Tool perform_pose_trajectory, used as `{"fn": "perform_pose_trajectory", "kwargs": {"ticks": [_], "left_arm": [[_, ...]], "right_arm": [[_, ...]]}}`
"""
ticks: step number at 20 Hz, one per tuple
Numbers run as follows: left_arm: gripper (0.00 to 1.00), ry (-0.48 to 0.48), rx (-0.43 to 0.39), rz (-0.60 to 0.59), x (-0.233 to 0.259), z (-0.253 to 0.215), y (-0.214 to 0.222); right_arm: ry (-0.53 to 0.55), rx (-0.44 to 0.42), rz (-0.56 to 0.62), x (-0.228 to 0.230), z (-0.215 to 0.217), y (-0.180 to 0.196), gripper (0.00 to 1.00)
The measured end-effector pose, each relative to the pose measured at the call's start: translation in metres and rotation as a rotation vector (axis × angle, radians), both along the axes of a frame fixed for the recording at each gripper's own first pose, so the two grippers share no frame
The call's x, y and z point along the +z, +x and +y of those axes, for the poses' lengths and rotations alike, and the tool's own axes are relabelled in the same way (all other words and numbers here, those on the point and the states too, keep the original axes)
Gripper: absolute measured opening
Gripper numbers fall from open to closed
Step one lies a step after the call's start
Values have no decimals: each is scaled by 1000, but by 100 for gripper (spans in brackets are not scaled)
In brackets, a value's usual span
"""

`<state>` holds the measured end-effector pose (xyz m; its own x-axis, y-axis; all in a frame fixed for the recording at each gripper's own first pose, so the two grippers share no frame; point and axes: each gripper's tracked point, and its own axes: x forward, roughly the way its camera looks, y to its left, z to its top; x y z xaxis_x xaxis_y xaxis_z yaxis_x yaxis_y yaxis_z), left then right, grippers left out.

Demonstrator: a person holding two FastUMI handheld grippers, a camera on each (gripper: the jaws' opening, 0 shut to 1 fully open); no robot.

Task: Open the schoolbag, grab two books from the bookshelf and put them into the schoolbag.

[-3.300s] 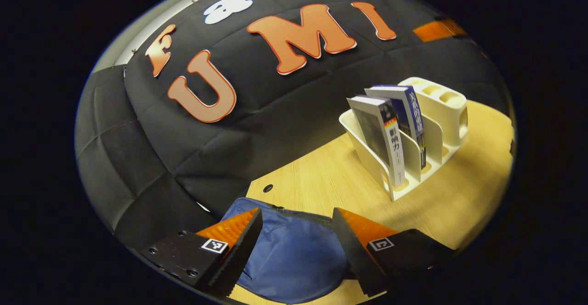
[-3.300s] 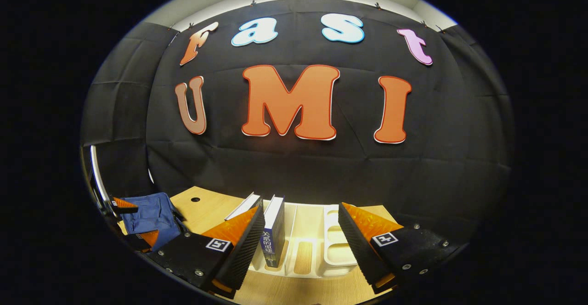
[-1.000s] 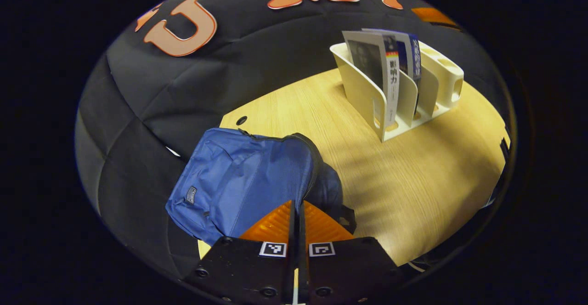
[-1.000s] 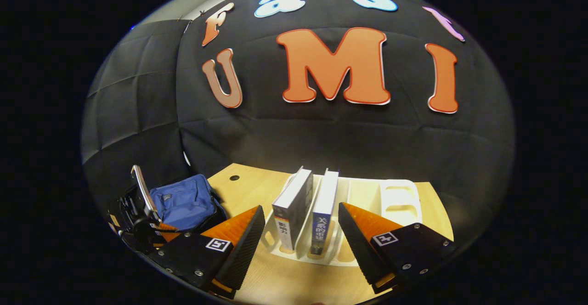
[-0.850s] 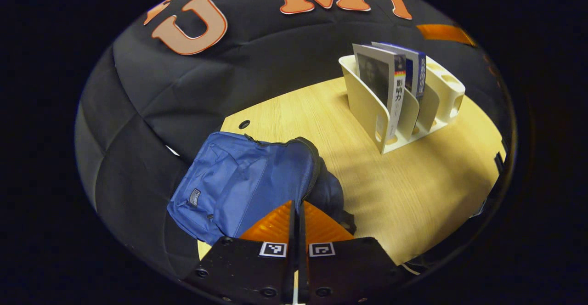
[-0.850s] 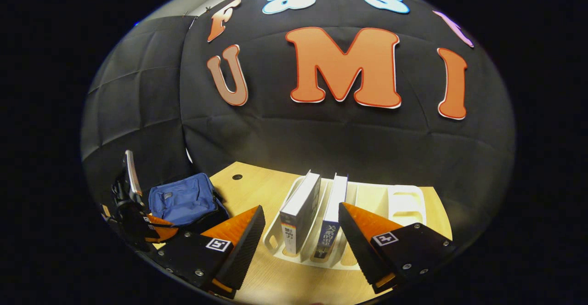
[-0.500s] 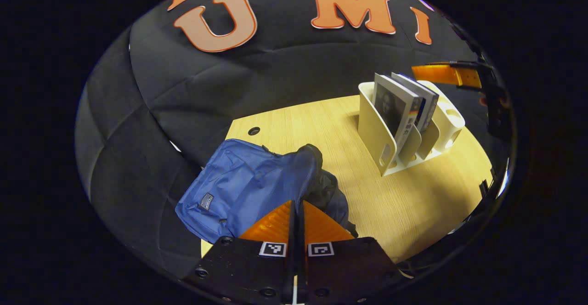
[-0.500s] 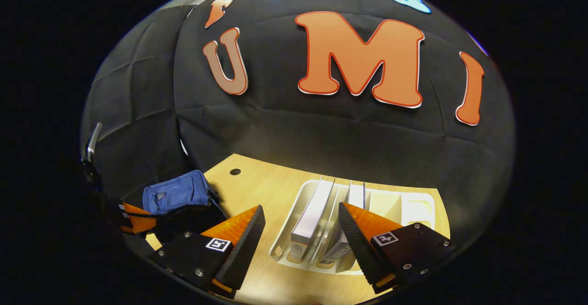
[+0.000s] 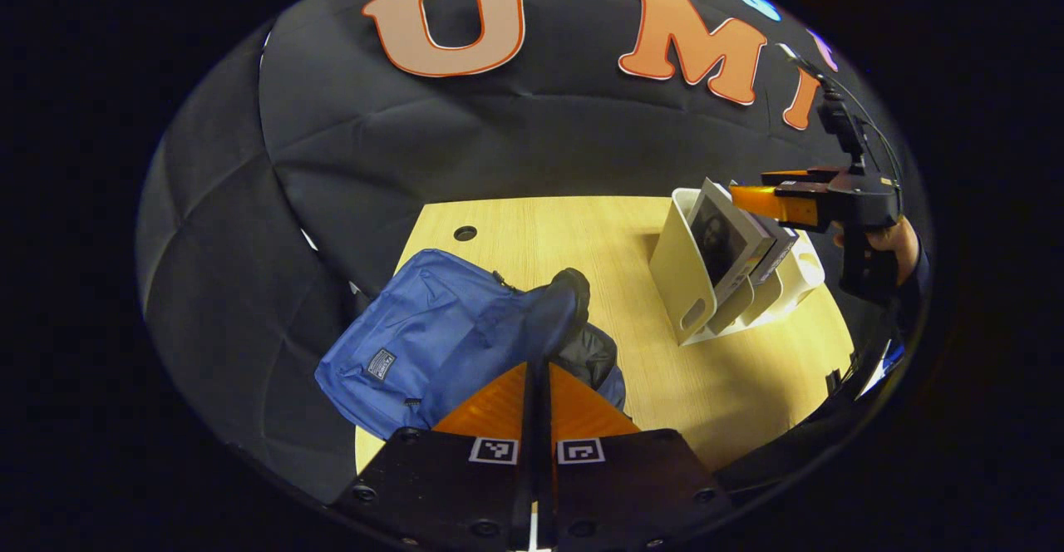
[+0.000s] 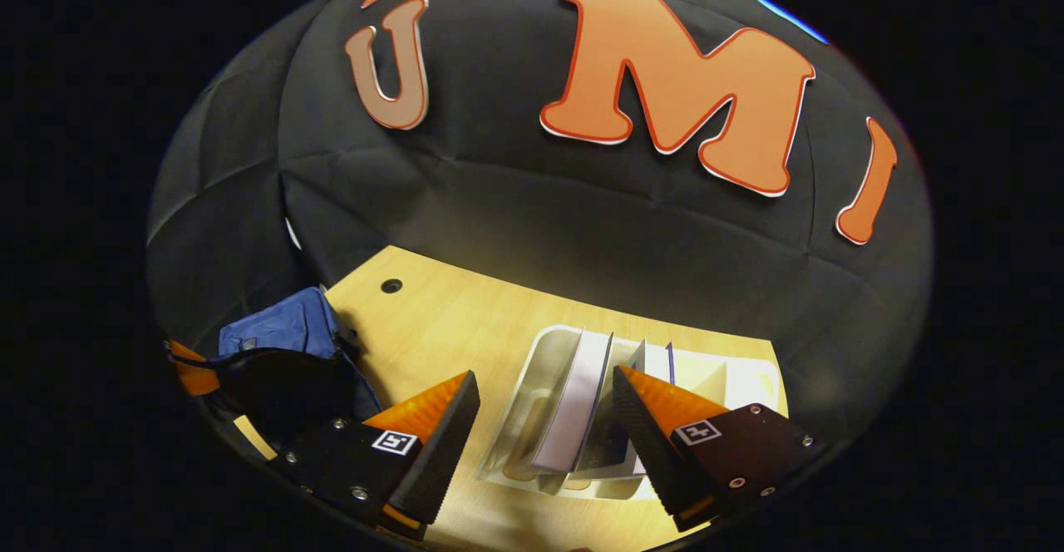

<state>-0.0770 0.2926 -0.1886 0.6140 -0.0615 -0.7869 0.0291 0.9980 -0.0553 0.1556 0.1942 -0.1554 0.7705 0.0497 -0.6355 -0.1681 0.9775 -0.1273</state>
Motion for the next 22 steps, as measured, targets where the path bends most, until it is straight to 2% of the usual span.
{"fn": "perform_pose_trajectory", "kwargs": {"ticks": [1,5,6,7,9,18,22], "left_arm": [[3,-5,-11,0,0,3,0],[3,-46,-28,-1,-6,5,3],[3,-58,-23,1,-9,7,3],[3,-69,-19,1,-11,8,3],[3,-85,-9,0,-14,14,2],[3,-127,21,27,-30,25,3],[3,-139,28,37,-33,26,2]], "right_arm": [[-1,-16,32,-7,0,5,96],[61,-88,162,-37,-1,15,96],[62,-106,163,-39,-6,20,86],[27,-125,185,-42,-14,22,99],[4,-139,215,-44,-21,23,97],[-48,-160,209,-35,-32,21,94],[-59,-148,268,-50,-32,17,94]]}}
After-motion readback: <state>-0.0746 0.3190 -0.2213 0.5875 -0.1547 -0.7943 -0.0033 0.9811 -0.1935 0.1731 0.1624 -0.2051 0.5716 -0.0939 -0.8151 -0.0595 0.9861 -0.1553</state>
